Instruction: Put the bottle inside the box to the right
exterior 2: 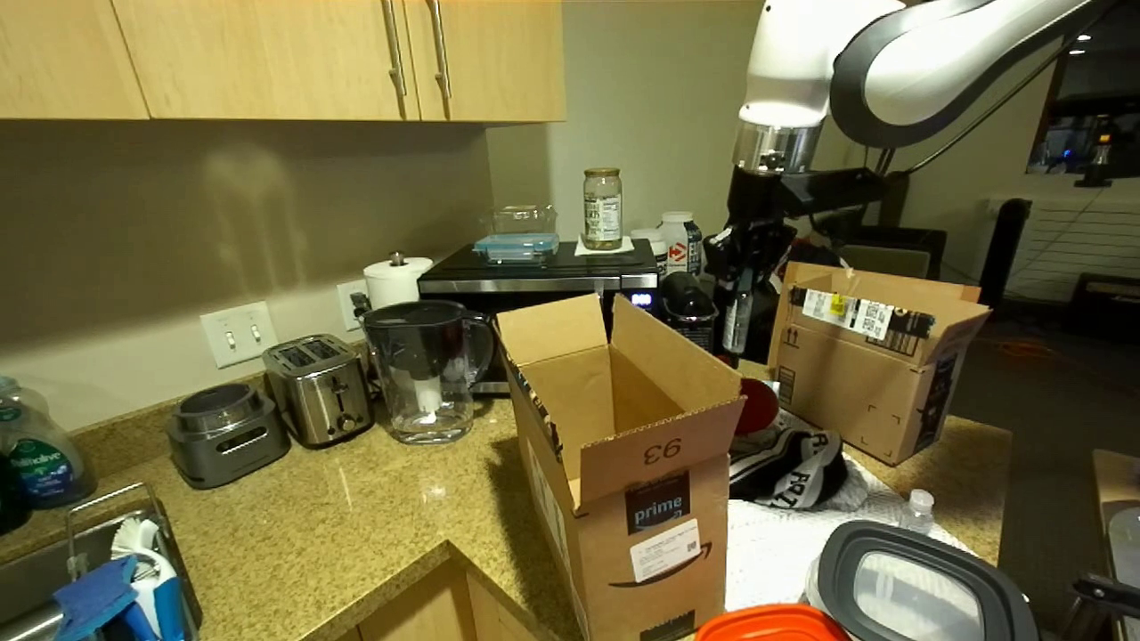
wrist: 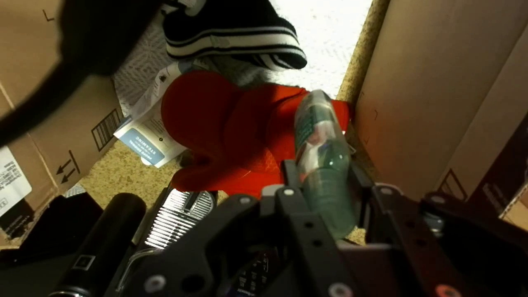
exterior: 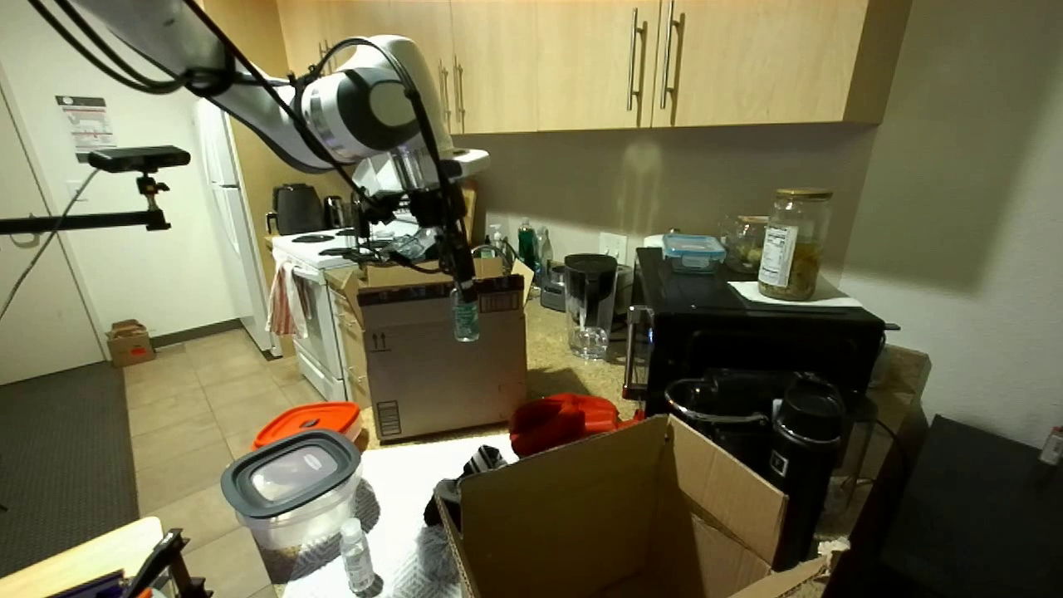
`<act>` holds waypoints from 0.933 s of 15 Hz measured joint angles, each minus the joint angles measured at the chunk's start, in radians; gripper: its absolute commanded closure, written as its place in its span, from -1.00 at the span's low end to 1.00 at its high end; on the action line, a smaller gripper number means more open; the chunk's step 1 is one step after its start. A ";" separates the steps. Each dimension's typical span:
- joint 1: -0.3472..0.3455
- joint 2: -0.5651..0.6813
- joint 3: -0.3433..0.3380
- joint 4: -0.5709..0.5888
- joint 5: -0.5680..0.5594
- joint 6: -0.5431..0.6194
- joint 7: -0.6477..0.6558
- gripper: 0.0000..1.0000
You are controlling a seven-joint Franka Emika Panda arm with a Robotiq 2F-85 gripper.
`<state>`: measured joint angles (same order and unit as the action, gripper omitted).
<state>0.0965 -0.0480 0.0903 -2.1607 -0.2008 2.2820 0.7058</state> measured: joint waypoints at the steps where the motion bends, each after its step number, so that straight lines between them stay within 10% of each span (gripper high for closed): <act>1: -0.004 0.001 -0.005 0.010 0.000 0.000 0.000 0.84; 14: -0.071 0.022 -0.075 0.102 -0.059 -0.036 0.001 0.84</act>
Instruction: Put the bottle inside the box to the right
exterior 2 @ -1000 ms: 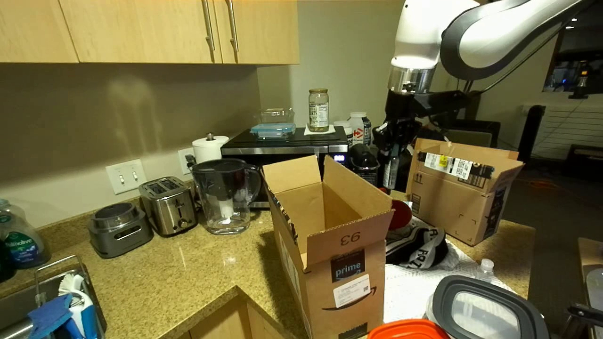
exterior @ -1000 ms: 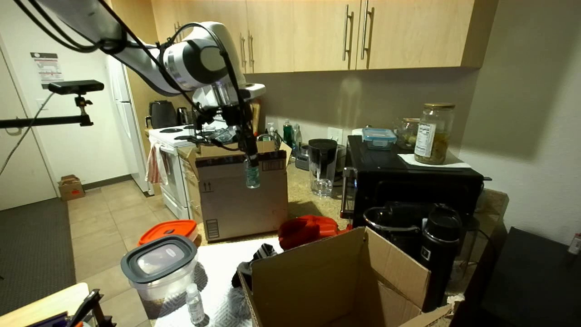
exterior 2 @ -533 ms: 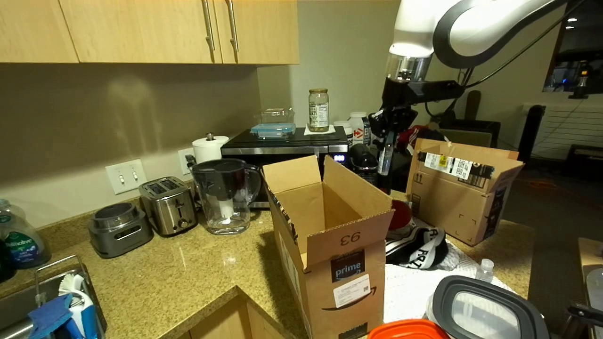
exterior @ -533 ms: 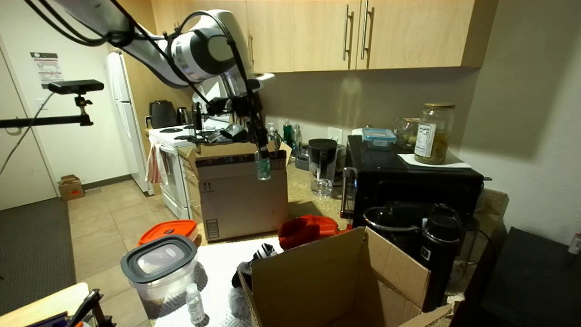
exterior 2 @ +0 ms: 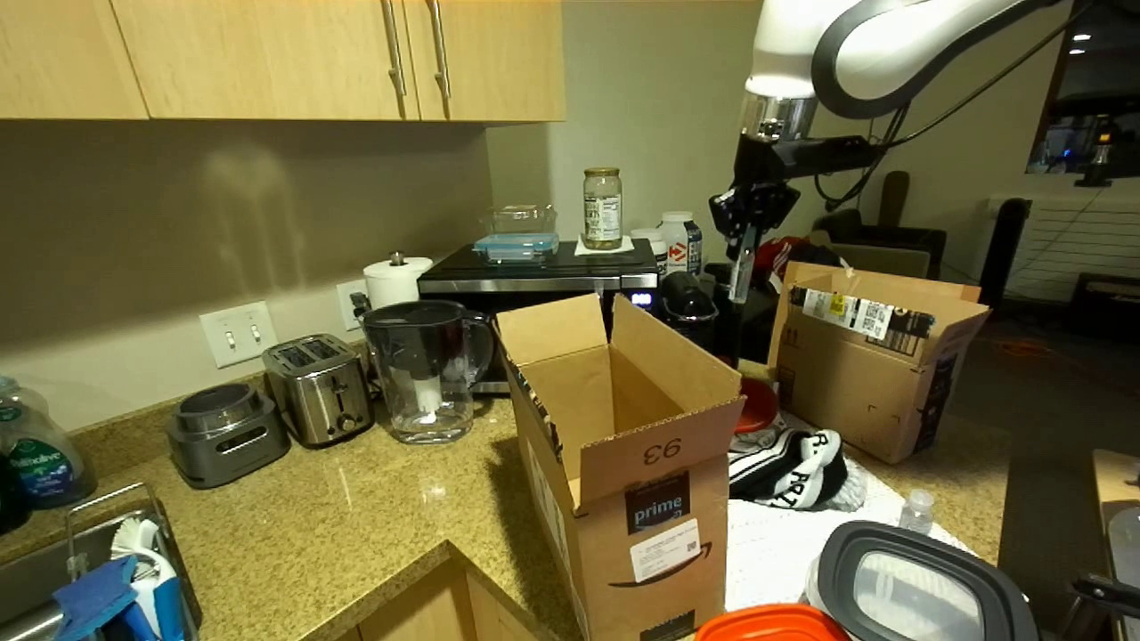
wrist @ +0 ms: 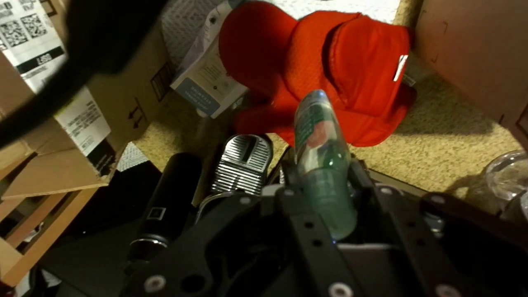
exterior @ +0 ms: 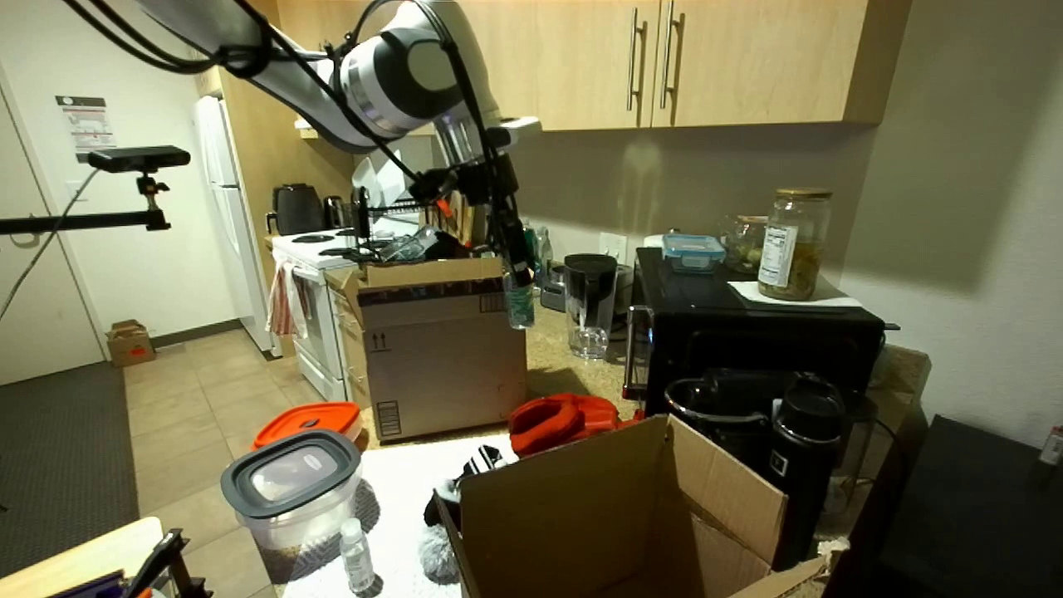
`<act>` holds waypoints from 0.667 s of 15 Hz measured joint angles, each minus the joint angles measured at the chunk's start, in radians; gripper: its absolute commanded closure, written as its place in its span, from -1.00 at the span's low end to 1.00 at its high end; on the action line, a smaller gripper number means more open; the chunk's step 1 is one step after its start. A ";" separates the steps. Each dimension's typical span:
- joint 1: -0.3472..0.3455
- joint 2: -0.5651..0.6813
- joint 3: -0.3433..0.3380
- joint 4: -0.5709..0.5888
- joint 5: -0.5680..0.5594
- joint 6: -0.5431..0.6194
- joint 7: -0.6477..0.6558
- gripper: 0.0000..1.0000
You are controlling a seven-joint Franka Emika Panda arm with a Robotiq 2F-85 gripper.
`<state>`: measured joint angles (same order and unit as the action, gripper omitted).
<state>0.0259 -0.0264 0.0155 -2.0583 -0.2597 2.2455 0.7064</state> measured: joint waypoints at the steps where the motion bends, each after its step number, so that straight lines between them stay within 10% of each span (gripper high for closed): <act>1: -0.011 0.001 -0.011 0.007 -0.011 -0.005 0.000 0.84; 10: -0.100 0.001 -0.103 0.076 -0.072 -0.094 0.000 0.84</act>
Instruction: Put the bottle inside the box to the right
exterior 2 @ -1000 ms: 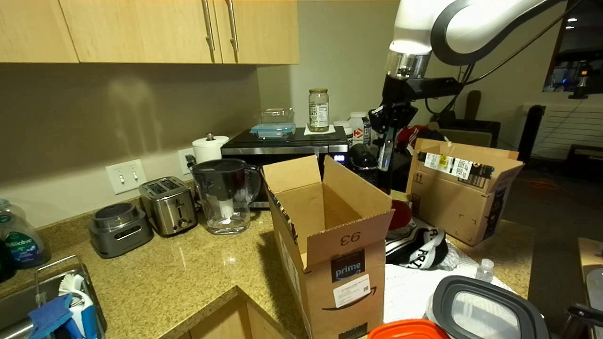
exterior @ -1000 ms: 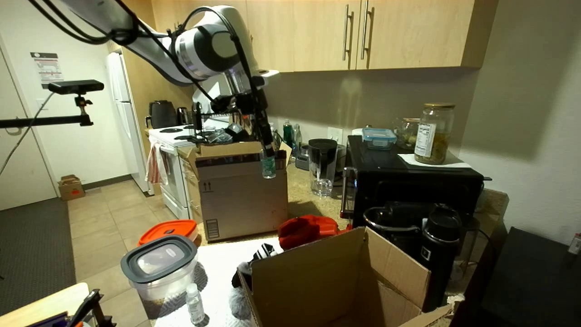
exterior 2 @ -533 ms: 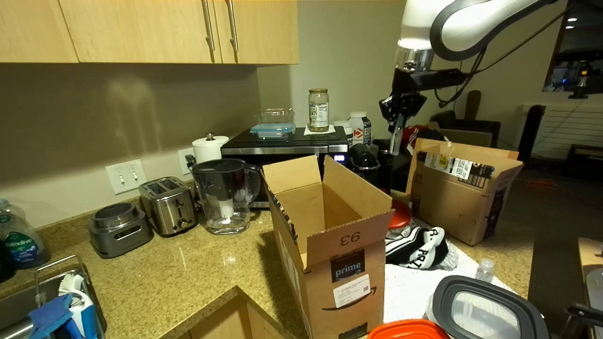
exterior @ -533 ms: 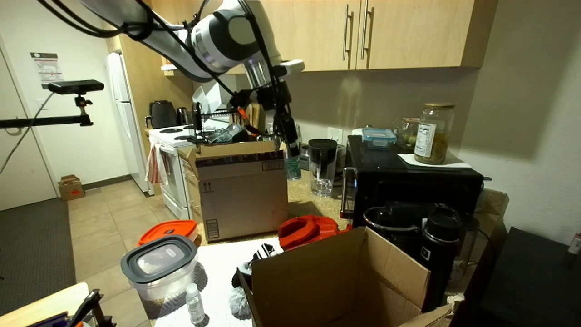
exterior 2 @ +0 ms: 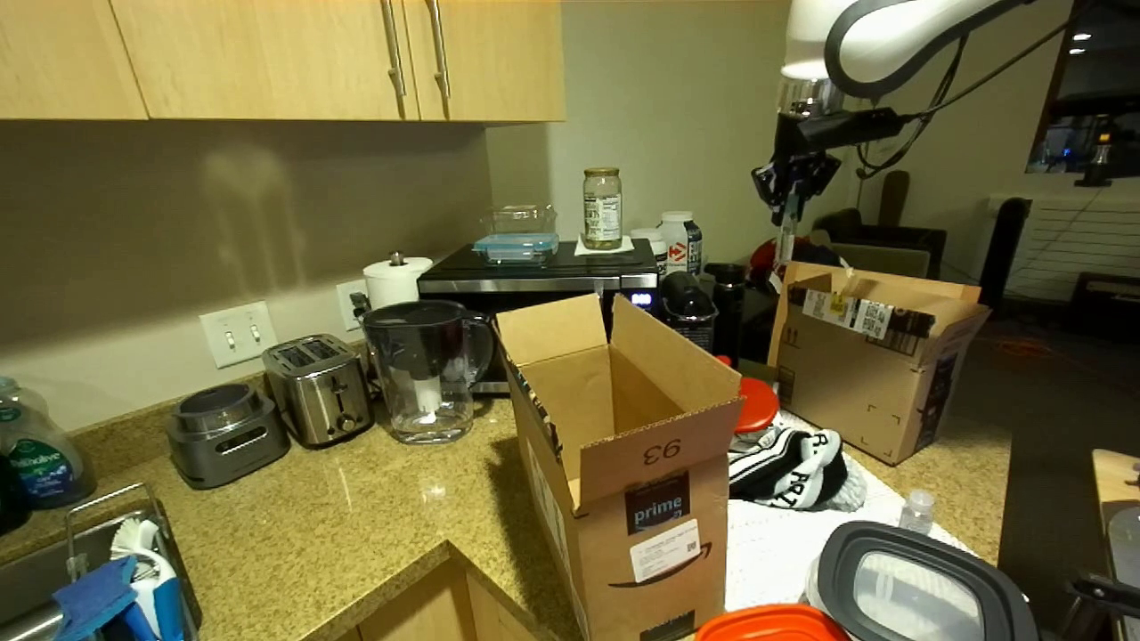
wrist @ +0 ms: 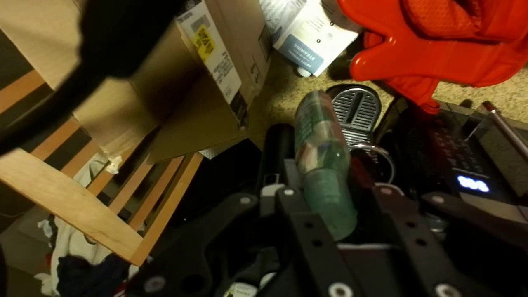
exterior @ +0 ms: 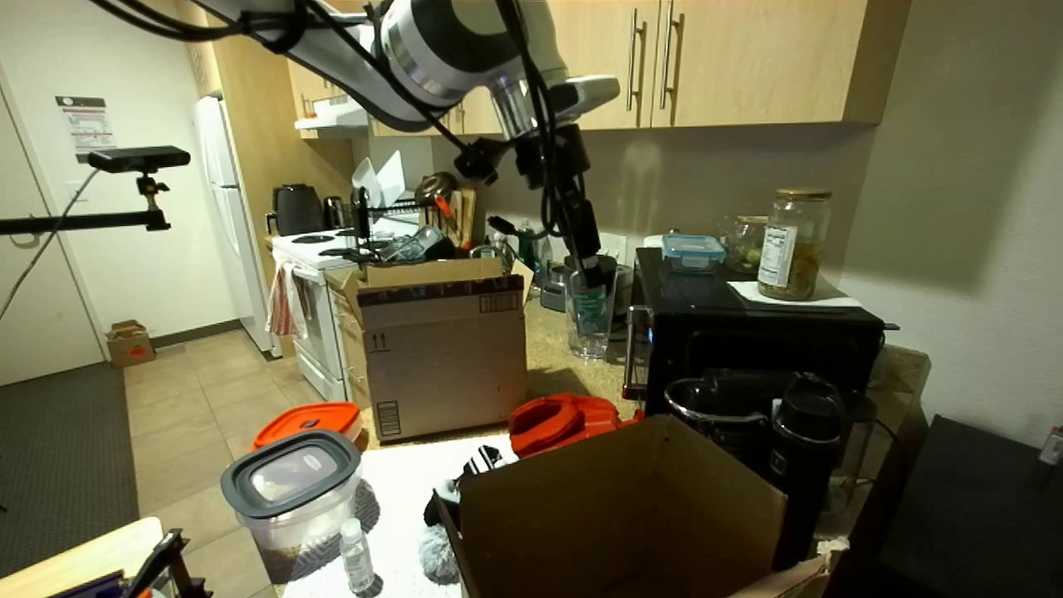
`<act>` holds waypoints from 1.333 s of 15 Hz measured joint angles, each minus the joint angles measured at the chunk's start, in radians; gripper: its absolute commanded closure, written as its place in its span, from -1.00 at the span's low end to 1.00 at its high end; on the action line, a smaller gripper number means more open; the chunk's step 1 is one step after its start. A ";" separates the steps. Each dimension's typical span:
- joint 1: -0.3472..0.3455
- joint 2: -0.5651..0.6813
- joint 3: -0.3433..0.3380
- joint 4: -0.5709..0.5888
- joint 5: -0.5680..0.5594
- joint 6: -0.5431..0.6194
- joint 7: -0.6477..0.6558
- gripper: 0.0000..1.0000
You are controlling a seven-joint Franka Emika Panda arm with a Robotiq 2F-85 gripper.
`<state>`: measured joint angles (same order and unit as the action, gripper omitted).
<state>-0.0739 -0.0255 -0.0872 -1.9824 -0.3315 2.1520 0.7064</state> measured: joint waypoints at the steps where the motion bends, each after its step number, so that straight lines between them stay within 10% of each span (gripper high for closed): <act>1: -0.008 0.000 -0.009 0.005 0.000 -0.011 0.000 0.84; 18: -0.096 0.098 -0.132 0.105 -0.006 -0.135 0.000 0.84; 19: -0.096 0.106 -0.139 0.112 -0.008 -0.137 0.000 -0.13; 20: -0.096 0.113 -0.144 0.118 -0.010 -0.139 0.000 -0.14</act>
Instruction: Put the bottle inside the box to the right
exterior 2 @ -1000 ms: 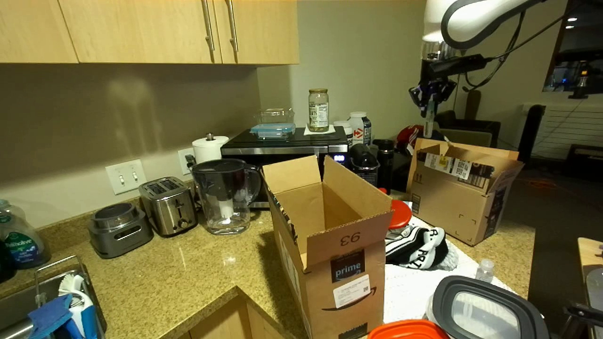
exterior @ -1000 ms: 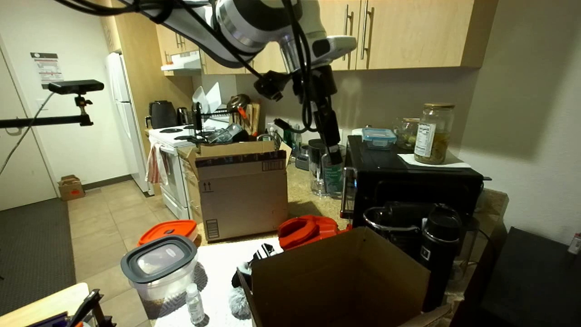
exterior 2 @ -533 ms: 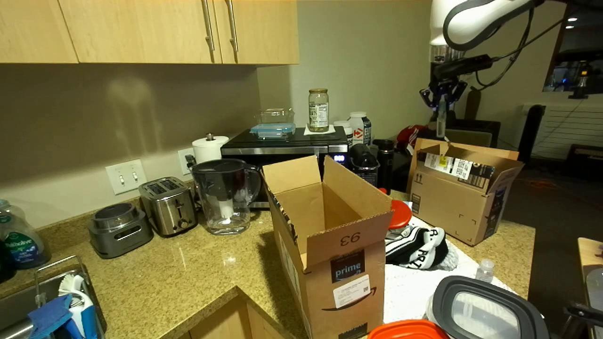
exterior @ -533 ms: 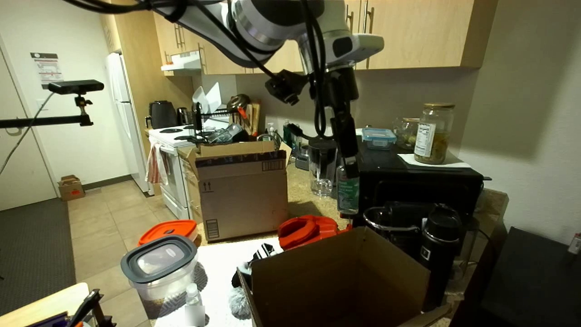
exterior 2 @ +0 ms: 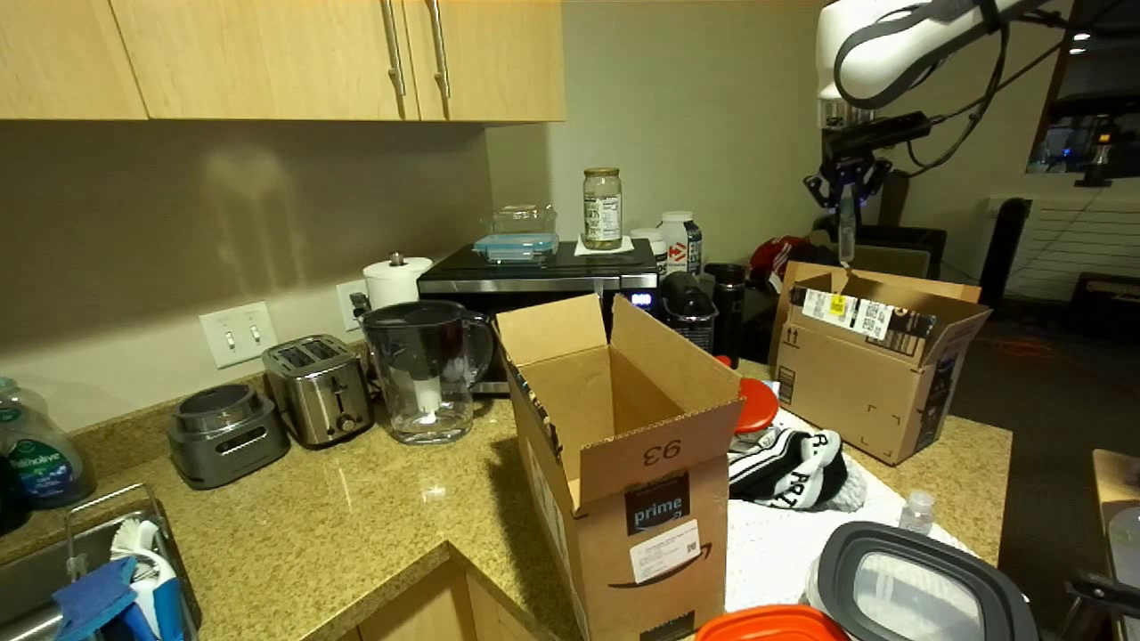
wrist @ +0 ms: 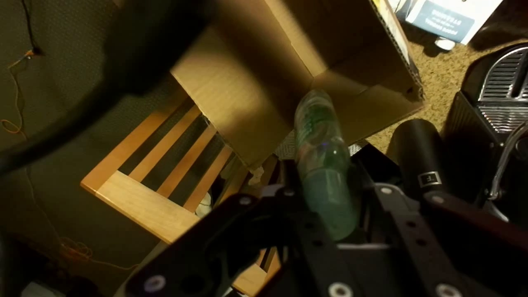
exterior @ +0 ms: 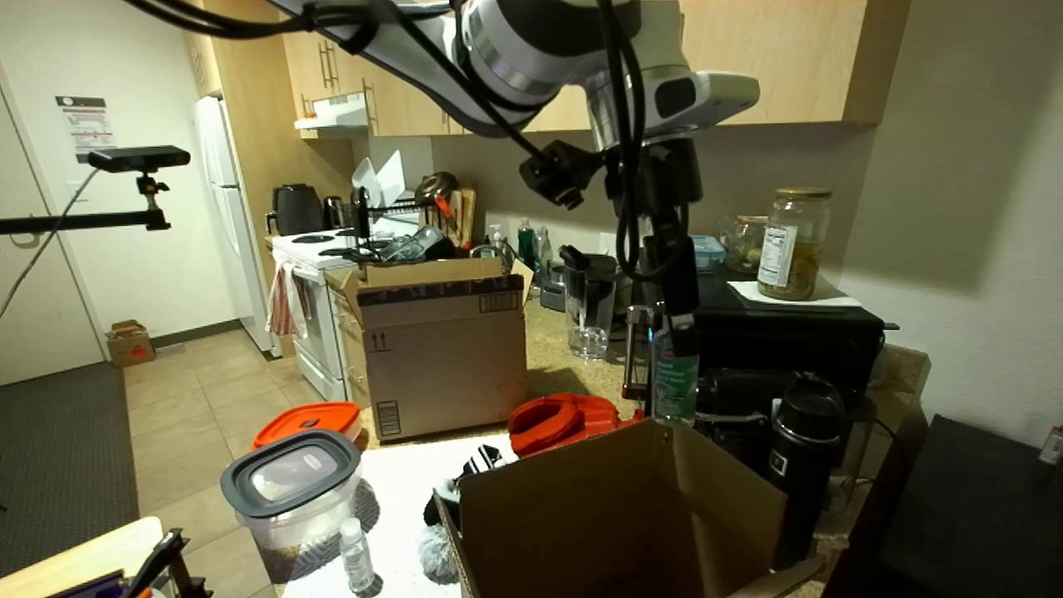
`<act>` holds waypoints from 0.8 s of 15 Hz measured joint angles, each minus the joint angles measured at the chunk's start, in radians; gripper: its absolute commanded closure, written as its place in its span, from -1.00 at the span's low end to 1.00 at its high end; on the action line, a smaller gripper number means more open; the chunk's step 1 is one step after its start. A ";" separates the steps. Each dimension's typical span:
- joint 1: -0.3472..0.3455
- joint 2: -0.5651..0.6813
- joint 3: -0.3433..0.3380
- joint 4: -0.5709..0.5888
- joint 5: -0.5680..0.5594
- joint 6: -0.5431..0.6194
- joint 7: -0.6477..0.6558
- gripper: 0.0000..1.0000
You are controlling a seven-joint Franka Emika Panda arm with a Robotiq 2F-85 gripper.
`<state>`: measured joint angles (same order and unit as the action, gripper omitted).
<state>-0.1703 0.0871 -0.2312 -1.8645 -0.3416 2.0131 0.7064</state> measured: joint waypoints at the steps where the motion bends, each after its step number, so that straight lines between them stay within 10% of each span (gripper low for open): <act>1: 0.000 0.005 -0.004 0.005 -0.001 -0.001 0.000 -0.26; 7: 0.002 0.017 -0.011 0.020 -0.006 -0.001 0.000 -0.96; 12: 0.013 0.011 0.015 0.010 -0.004 -0.001 -0.027 -1.00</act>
<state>-0.1578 0.0985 -0.2163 -1.8547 -0.3460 2.0121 0.6798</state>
